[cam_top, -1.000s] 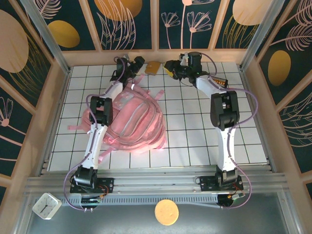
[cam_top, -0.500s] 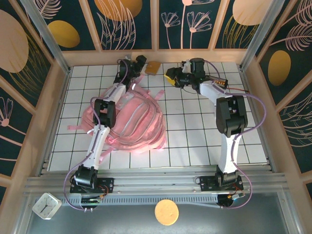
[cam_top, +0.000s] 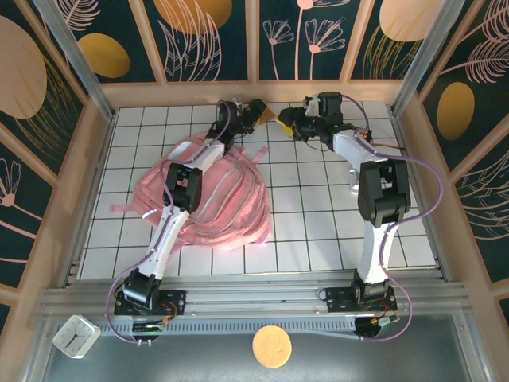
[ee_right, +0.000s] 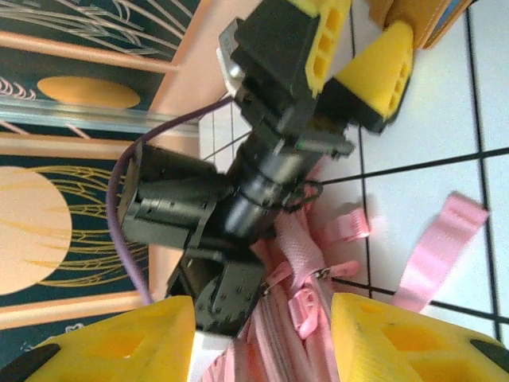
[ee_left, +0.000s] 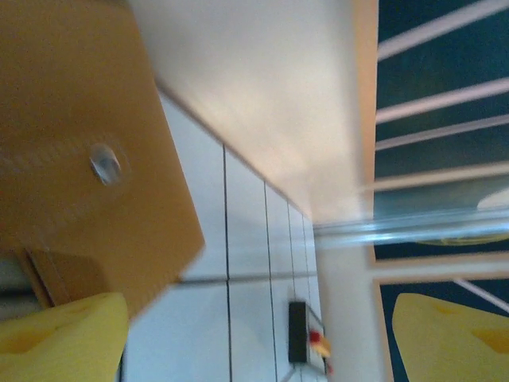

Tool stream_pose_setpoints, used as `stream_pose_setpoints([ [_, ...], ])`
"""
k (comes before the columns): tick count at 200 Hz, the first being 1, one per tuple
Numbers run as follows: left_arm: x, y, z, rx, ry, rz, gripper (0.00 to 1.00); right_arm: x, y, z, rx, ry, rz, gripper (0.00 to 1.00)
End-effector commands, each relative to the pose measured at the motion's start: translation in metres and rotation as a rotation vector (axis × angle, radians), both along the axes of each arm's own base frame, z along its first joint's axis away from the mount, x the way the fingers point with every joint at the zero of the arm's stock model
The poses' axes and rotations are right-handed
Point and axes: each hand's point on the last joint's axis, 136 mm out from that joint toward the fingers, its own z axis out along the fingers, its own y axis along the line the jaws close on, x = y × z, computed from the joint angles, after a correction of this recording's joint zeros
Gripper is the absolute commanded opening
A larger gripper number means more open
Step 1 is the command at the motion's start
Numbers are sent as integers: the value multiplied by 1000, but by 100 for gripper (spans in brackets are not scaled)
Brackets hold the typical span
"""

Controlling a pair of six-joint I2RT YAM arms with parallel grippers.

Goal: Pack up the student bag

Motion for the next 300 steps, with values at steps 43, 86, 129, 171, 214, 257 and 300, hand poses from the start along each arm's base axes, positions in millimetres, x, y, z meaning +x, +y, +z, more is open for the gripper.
stream_pose_setpoints([
  [43,-65,1,-23,262,204,-160,86,20,-40,-14,-52,-10,-128,50],
  [86,3,70,29,229,-6,-11,86,25,-36,-34,-23,30,-134,50],
  [129,35,89,44,95,-145,58,88,37,-30,-58,-3,78,-121,50],
  [171,48,95,21,-21,-148,139,89,51,-18,-77,59,117,-114,49],
  [214,36,87,24,1,-116,82,89,99,19,-103,110,137,-98,45],
  [257,-6,72,48,63,-96,-20,89,134,32,-134,120,151,-210,41],
  [300,-39,76,98,79,-124,-46,89,154,21,-156,116,142,-319,37],
])
